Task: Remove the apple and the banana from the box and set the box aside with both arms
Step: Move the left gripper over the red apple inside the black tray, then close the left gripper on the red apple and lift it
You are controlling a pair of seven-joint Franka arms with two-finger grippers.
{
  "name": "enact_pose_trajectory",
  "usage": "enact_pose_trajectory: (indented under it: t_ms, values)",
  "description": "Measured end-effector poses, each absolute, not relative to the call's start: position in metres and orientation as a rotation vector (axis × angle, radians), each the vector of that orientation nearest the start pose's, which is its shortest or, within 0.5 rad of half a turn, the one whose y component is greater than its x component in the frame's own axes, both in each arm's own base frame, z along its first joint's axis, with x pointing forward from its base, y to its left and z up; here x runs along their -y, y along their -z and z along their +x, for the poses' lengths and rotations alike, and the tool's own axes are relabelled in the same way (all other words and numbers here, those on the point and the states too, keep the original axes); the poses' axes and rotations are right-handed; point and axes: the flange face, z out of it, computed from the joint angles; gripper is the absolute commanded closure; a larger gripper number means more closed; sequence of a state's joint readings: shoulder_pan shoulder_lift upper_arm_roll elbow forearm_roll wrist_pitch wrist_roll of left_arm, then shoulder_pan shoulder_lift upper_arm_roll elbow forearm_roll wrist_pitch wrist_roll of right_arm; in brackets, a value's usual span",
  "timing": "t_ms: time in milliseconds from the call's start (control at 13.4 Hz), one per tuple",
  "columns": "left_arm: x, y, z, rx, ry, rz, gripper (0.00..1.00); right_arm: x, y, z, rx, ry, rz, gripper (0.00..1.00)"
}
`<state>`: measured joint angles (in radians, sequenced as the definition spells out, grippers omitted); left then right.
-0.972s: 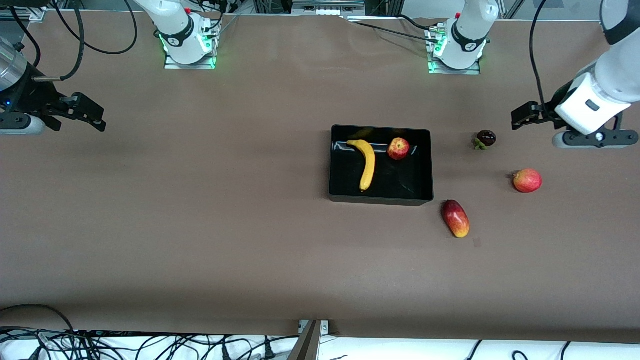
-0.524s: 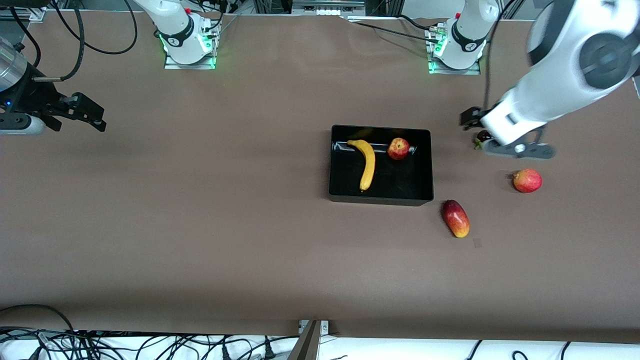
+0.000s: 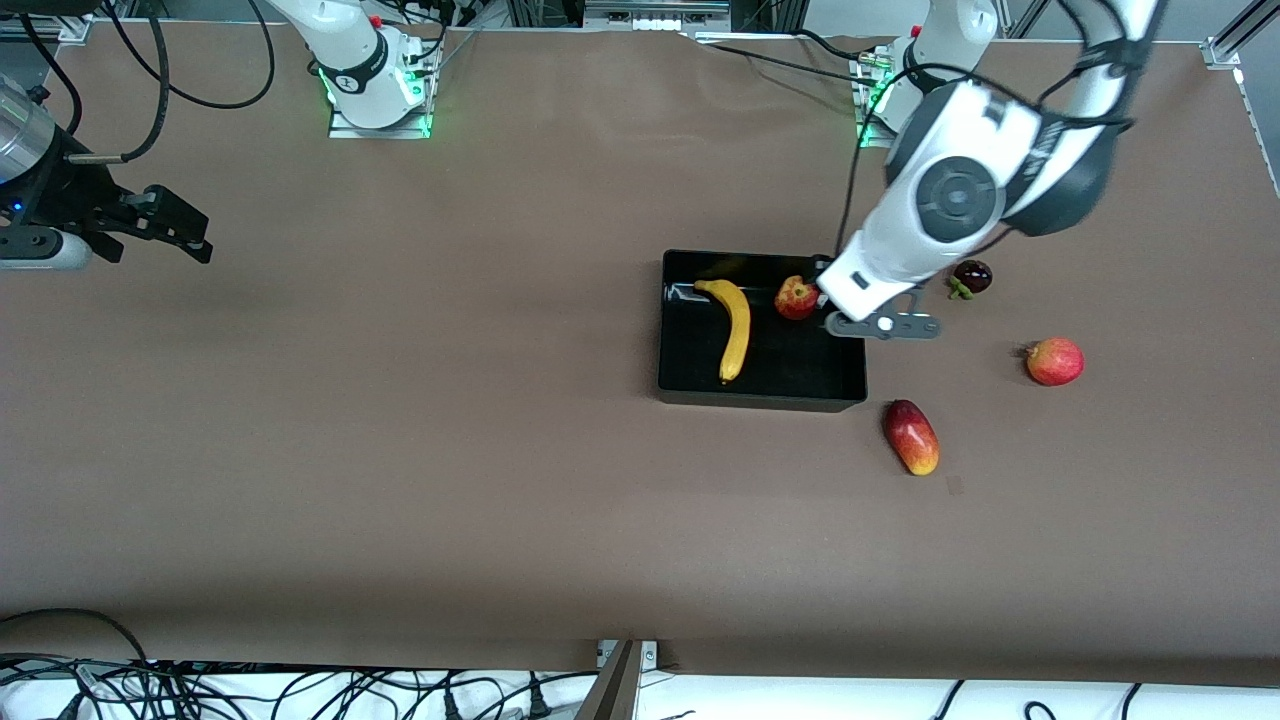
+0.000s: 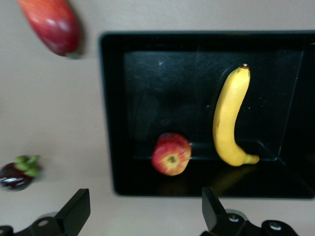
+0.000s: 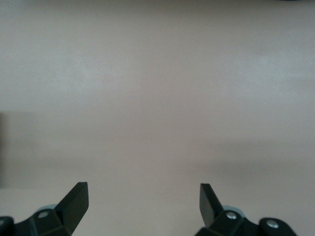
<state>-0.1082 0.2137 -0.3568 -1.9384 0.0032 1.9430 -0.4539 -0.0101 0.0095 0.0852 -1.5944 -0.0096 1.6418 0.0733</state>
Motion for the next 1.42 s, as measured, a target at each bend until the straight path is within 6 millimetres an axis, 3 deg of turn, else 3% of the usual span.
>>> enact_pose_trajectory:
  t_ms: [224, 374, 1047, 1197, 1272, 1421]
  values:
    - [0.267, -0.3, 0.482, 0.021, -0.232, -3.144, 0.0, -0.041, -0.614, 0.562, 0.004, 0.056, -3.147, 0.0]
    - [0.263, -0.271, 0.465, 0.025, -0.225, -3.153, 0.0, -0.041, -0.614, 0.562, 0.004, 0.055, -3.147, 0.0]
    - [0.264, -0.207, 0.46, -0.002, -0.201, -3.168, 0.0, -0.041, -0.614, 0.562, 0.003, 0.054, -3.147, 0.0]
    - [0.264, -0.197, 0.458, 0.013, -0.216, -3.171, 0.5, -0.041, -0.614, 0.562, 0.003, 0.054, -3.147, 0.0]
    - [0.264, -0.196, 0.458, 0.023, -0.219, -3.17, 0.64, -0.041, -0.614, 0.562, 0.003, 0.054, -3.147, 0.0]
    - [0.264, -0.196, 0.458, 0.031, -0.216, -3.17, 0.7, -0.041, -0.614, 0.562, 0.003, 0.054, -3.147, 0.0]
